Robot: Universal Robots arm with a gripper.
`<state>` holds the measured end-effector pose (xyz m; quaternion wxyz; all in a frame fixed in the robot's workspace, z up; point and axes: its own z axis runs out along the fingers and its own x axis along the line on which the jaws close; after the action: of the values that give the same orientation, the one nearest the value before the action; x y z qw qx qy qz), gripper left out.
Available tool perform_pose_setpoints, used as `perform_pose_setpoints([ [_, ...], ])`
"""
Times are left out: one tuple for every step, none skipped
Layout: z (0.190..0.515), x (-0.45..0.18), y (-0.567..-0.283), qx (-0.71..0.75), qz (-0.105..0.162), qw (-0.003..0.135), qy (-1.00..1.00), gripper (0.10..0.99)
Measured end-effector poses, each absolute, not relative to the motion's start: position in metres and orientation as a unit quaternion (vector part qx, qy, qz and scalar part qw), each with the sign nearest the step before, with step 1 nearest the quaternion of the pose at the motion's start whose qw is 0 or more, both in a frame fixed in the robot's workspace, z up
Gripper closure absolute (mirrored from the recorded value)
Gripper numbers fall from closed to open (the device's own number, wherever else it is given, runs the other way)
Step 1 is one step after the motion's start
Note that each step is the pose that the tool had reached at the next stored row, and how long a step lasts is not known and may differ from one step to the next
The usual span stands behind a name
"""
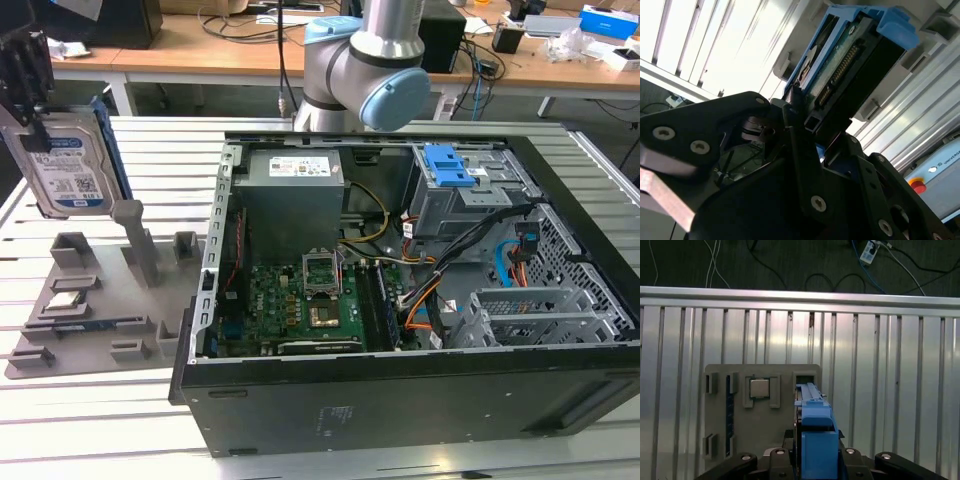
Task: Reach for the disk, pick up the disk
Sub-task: 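Pick up the disk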
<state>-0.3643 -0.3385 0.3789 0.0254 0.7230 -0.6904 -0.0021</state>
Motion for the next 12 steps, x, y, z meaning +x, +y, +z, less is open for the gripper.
perform_pose_setpoints([
  [0.381, -0.364, -0.338, 0.723, -0.002, 0.025, -0.690, 0.718],
  [0.382, -0.364, -0.338, 0.723, -0.002, 0.025, -0.690, 0.718],
  [0.384, -0.364, -0.338, 0.723, -0.002, 0.025, -0.690, 0.718],
  [0.386, -0.364, -0.338, 0.723, -0.002, 0.025, -0.690, 0.718],
  [0.388, -0.363, -0.338, 0.723, -0.002, 0.025, -0.690, 0.718],
  [0.390, -0.363, -0.338, 0.723, -0.002, 0.025, -0.690, 0.718],
  [0.393, -0.363, -0.338, 0.723, -0.002, 0.025, -0.690, 0.718],
  [0.396, -0.362, -0.338, 0.723, -0.002, 0.025, -0.690, 0.718],
  [0.398, -0.362, -0.338, 0.723, -0.002, 0.025, -0.690, 0.718],
  [0.401, -0.362, -0.338, 0.723, -0.002, 0.025, -0.690, 0.718],
  [0.403, -0.362, -0.338, 0.723, -0.002, 0.025, -0.690, 0.718],
  [0.405, -0.361, -0.338, 0.723, -0.002, 0.025, -0.690, 0.718],
])
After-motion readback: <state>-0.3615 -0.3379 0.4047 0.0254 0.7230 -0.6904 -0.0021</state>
